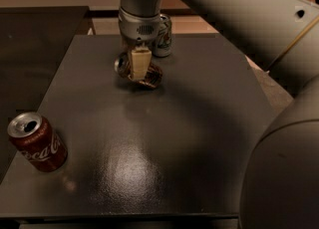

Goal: Knock orange can over

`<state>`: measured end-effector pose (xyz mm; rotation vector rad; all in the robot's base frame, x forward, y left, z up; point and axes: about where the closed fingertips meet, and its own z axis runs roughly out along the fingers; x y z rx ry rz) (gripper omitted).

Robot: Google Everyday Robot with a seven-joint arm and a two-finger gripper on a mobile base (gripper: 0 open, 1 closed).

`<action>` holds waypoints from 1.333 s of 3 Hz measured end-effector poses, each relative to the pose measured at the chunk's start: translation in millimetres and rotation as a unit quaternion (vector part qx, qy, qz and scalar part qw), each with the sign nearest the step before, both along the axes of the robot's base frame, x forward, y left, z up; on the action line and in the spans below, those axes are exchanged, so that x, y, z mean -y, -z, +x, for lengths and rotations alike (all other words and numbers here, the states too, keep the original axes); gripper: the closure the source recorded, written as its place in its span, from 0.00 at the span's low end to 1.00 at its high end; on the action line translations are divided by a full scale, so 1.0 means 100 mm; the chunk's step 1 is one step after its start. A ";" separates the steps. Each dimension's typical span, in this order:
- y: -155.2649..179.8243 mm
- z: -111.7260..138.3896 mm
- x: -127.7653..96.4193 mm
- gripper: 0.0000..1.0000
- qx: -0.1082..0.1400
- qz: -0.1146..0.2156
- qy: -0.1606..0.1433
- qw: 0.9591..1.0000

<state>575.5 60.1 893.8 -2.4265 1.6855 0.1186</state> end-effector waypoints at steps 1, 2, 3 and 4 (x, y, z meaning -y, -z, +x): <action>0.11 -0.10 0.01 0.59 0.010 -0.041 -0.034 0.999; 0.21 -0.17 0.03 0.36 0.014 -0.058 -0.055 0.997; 0.21 -0.14 0.00 0.12 0.019 -0.053 -0.055 0.997; 0.21 -0.13 -0.02 0.00 0.023 -0.050 -0.054 0.997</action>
Offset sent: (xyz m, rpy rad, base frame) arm -0.0296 -0.0115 -0.0324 -0.1809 -0.0082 0.1626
